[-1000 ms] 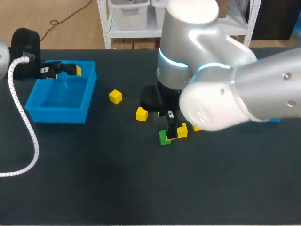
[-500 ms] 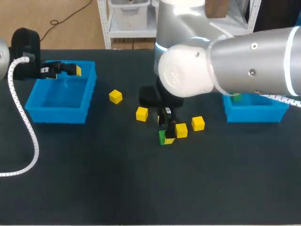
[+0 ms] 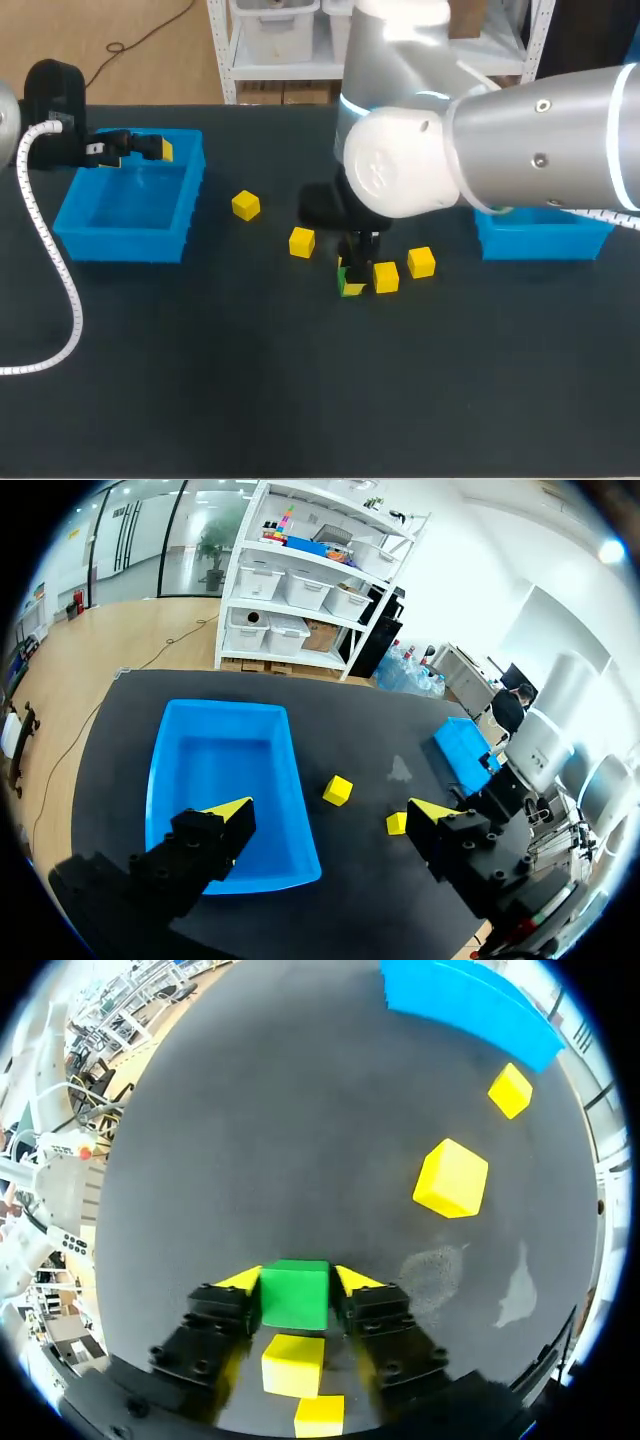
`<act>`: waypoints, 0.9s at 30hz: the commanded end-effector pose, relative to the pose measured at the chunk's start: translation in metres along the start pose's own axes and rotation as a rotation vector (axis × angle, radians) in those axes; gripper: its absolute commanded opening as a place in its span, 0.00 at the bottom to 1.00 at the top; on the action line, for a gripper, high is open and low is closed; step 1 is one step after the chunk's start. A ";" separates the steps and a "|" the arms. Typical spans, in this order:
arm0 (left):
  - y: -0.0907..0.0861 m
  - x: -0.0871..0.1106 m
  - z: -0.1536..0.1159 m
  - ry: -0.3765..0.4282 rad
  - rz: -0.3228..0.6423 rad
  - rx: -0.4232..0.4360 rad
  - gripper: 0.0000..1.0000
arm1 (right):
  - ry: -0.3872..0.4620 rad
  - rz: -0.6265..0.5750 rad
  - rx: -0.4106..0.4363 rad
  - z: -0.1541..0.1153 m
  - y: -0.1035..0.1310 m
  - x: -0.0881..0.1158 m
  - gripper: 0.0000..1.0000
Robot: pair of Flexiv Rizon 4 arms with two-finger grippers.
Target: Put the green cubes in the right bin and the yellow cubes in the left bin.
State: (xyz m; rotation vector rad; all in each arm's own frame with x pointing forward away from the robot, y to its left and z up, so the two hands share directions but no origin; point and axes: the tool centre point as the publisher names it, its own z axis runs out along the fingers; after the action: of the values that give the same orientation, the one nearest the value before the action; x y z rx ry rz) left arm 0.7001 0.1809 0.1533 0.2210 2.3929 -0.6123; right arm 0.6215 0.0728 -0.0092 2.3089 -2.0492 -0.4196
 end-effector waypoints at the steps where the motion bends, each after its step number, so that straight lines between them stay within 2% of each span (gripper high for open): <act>1: 0.003 0.001 0.001 -0.007 0.003 0.013 1.00 | -0.019 0.007 0.064 -0.005 0.006 0.004 0.00; 6: 0.003 0.001 0.001 -0.007 0.003 0.013 1.00 | -0.094 0.047 0.141 -0.028 0.001 0.002 0.00; 10: 0.003 0.001 0.001 -0.007 0.003 0.013 1.00 | -0.219 0.155 0.255 -0.060 -0.013 0.008 0.00; 13: 0.003 0.001 0.001 -0.007 0.003 0.013 1.00 | -0.317 0.250 0.335 -0.088 -0.023 0.022 0.00; 19: 0.003 0.001 0.001 -0.007 0.003 0.013 1.00 | -0.486 0.504 0.465 -0.131 -0.044 0.072 0.00; 24: 0.003 0.001 0.001 -0.007 0.003 0.013 1.00 | -0.601 0.792 0.536 -0.140 -0.065 0.127 0.00; 26: 0.003 0.001 0.001 -0.007 0.003 0.013 1.00 | -0.646 0.861 0.521 -0.138 -0.070 0.145 0.00; 27: 0.003 0.001 0.001 -0.007 0.003 0.013 1.00 | -0.671 0.901 0.544 -0.138 -0.073 0.152 0.00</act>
State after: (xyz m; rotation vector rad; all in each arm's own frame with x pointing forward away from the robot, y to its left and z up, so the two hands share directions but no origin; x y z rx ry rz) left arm 0.7001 0.1809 0.1533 0.2210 2.3929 -0.6122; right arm 0.7466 -0.0597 0.0930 1.8321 -2.9943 -0.5004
